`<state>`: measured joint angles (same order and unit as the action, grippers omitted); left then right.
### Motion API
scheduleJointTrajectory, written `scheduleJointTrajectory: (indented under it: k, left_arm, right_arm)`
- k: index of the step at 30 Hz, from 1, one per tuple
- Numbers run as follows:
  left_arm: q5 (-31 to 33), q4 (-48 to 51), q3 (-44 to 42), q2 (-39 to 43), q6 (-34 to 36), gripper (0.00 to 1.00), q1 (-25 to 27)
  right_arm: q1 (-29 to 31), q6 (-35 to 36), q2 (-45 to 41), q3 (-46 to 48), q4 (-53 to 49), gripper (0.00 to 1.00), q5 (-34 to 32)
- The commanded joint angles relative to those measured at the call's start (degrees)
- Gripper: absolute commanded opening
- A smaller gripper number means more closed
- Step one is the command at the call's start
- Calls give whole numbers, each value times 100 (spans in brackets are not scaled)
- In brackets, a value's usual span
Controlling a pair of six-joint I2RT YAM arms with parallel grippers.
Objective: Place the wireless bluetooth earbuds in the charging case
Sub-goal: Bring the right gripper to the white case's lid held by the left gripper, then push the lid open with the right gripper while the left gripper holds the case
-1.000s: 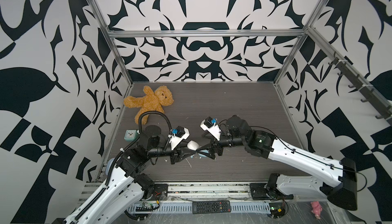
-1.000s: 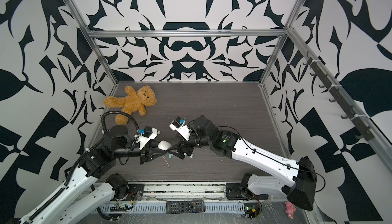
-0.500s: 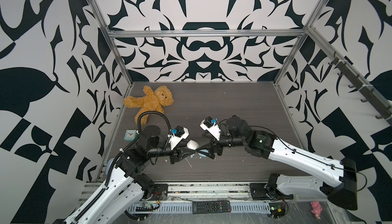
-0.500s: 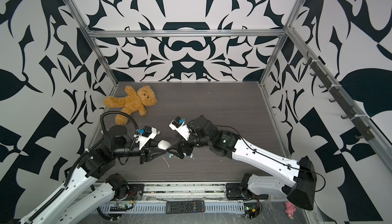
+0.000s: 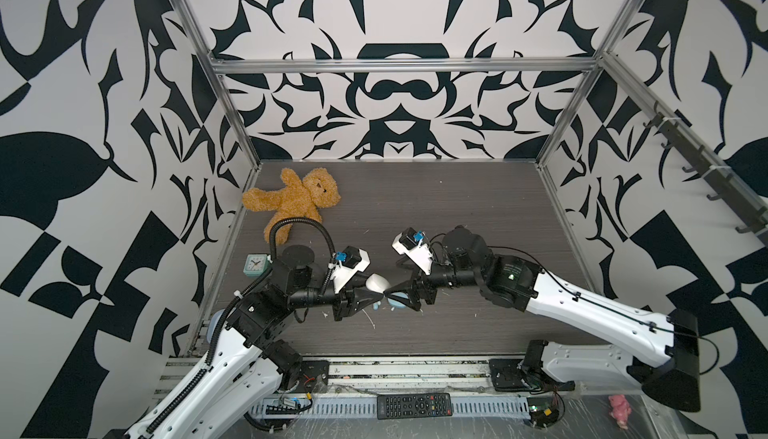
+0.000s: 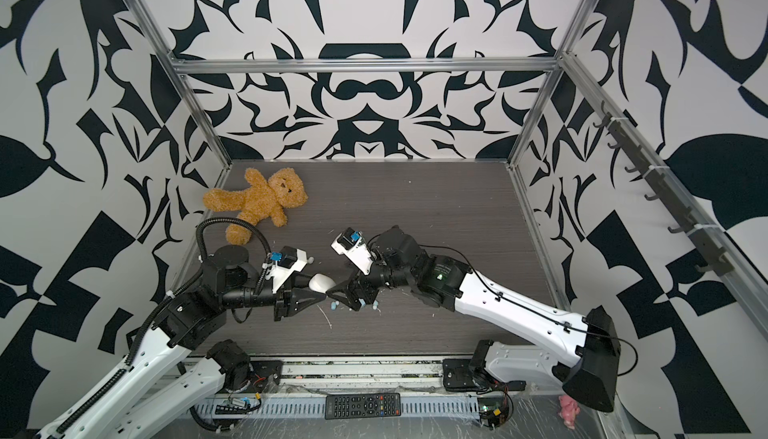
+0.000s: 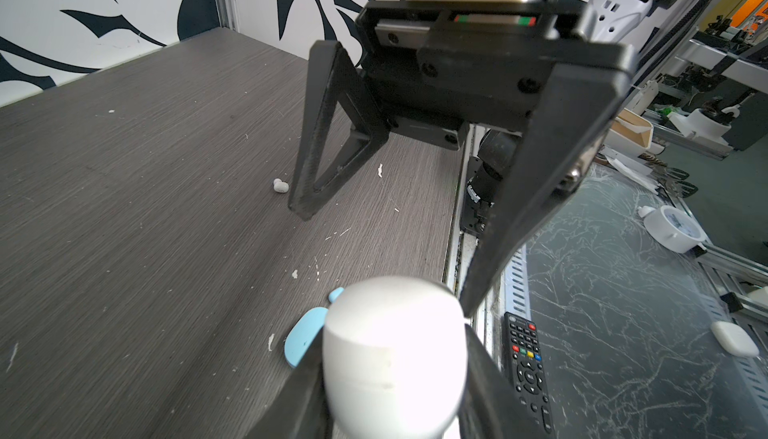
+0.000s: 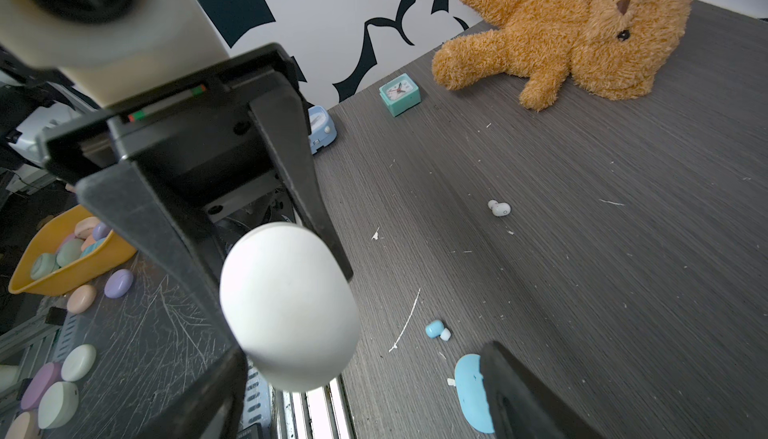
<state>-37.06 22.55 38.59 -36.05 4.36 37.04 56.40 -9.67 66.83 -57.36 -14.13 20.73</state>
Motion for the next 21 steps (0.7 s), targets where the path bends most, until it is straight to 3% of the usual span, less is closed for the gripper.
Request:
scheduleJointTrajectory:
  k: [1, 21]
  left_arm:
    - [-853, -84, 0, 99, 58, 0, 102]
    - [-908, -65, 21, 68, 65, 0, 102]
  right_arm:
    - [-124, -8, 56, -197, 149, 89, -1001]
    - [-127, -17, 32, -227, 95, 89, -1157]
